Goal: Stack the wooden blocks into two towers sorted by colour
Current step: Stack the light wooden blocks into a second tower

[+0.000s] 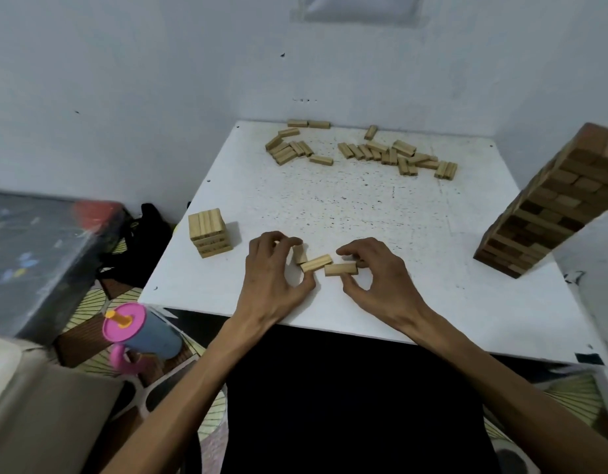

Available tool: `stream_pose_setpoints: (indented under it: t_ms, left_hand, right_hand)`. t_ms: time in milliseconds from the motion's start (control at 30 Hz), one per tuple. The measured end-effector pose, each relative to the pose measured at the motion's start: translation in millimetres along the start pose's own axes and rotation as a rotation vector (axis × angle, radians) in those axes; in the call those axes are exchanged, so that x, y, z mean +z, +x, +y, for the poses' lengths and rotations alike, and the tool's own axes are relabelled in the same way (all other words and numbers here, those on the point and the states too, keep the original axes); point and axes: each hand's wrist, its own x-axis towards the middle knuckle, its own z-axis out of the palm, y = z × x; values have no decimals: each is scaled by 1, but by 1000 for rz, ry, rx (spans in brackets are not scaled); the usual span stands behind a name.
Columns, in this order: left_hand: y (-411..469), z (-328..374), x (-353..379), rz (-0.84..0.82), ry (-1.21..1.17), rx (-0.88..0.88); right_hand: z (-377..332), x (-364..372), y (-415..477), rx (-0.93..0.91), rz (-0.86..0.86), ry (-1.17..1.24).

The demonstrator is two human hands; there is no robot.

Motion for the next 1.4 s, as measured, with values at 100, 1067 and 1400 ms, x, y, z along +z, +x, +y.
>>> stream_pose_setpoints:
  t_ms: [100, 1067, 1400]
  left_hand:
    - [-1, 2, 2, 19, 90, -17]
    - [14, 4, -2, -189, 109, 146]
    - [20, 4, -8, -245, 115, 114]
  right_hand:
    - [2, 0, 1, -6, -4, -20]
    - [9, 1, 13, -26, -70, 41]
    - [14, -3, 20, 14, -147, 24]
